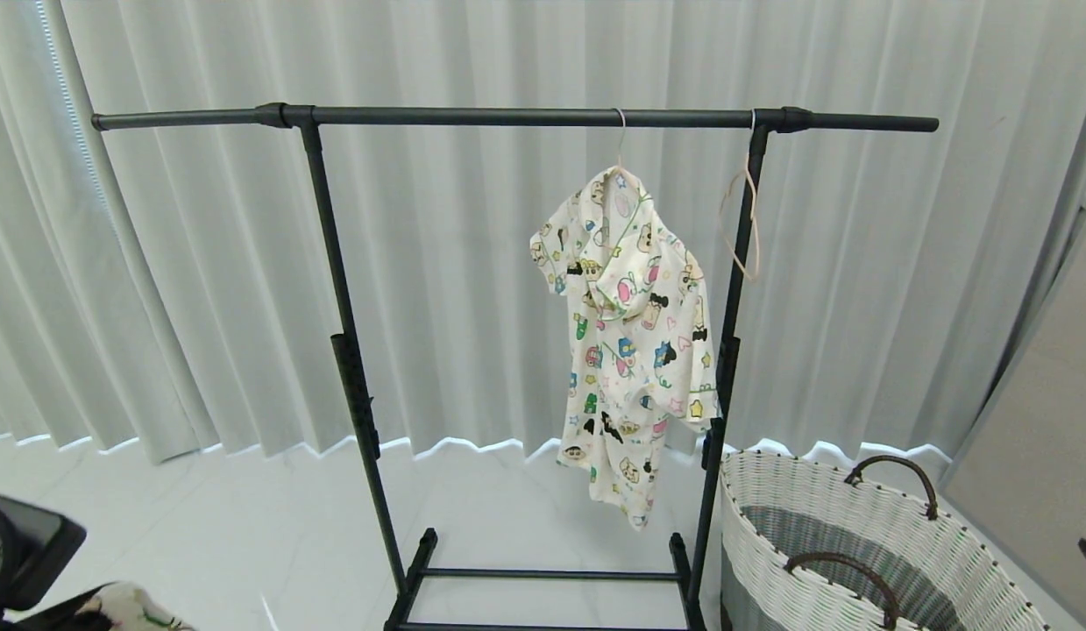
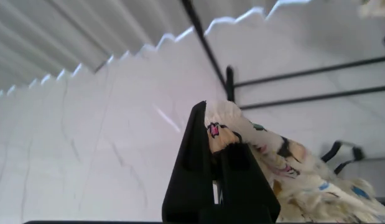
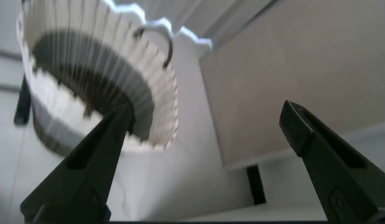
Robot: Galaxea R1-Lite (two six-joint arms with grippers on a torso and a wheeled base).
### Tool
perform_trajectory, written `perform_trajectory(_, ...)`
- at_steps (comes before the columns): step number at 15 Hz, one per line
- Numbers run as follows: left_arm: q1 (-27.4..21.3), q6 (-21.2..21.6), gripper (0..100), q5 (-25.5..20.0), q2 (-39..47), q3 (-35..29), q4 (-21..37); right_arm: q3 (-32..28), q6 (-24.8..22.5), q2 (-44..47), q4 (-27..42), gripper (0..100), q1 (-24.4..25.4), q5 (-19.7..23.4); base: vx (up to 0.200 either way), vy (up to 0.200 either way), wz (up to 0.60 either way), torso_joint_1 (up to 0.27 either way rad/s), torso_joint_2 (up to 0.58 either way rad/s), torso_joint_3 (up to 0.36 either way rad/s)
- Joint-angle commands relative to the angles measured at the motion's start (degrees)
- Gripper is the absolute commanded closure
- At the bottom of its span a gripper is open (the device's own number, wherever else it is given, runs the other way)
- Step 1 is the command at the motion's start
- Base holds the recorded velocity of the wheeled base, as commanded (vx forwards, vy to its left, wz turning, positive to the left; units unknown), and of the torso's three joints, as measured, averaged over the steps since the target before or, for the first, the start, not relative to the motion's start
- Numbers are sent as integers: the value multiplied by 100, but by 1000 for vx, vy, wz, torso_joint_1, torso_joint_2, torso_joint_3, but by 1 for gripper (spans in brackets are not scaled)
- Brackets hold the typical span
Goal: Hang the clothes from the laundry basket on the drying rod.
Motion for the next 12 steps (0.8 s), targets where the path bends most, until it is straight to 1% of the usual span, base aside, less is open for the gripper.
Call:
perform_trajectory(1,355,-12,100,-41,-881,708,6,673,5,-457,-214,0,-24,1,0,0,0,0,0,0)
perform_trajectory(3,399,-12,100,-59,-1206,1262,6,813,58,-474,-214,0,-24,45,0,0,0,0,0,0)
perform_trajectory(4,399,-12,100,-94,-1285,1314,6,936,111,-509,-214,0,-15,98,0,0,0,80,-154,-76)
perform_trajectory(5,399,-38,100,-200,-1276,1288,15,1235,225,-659,-214,0,-15,203,0,0,0,134,-281,-129)
perform_trajectory(6,399,-47,100,-340,-1267,1288,15,1472,357,-808,-197,0,-24,212,0,0,0,173,-369,-198)
perform_trajectory(8,399,-74,100,-560,-1135,1288,15,1850,594,-1098,-179,0,-41,203,0,0,0,63,-420,-217)
perform_trajectory(9,399,-74,100,-569,-1100,1288,15,1982,620,-1221,-171,0,-59,203,0,0,0,163,-456,-237)
perform_trajectory(10,382,-65,100,-604,-1012,1288,15,2149,664,-1441,-127,0,-129,212,0,0,0,325,-481,-237)
perform_trajectory(12,373,-65,100,-683,-924,1288,15,2123,937,-1353,-48,0,-173,212,0,0,0,330,-464,-246)
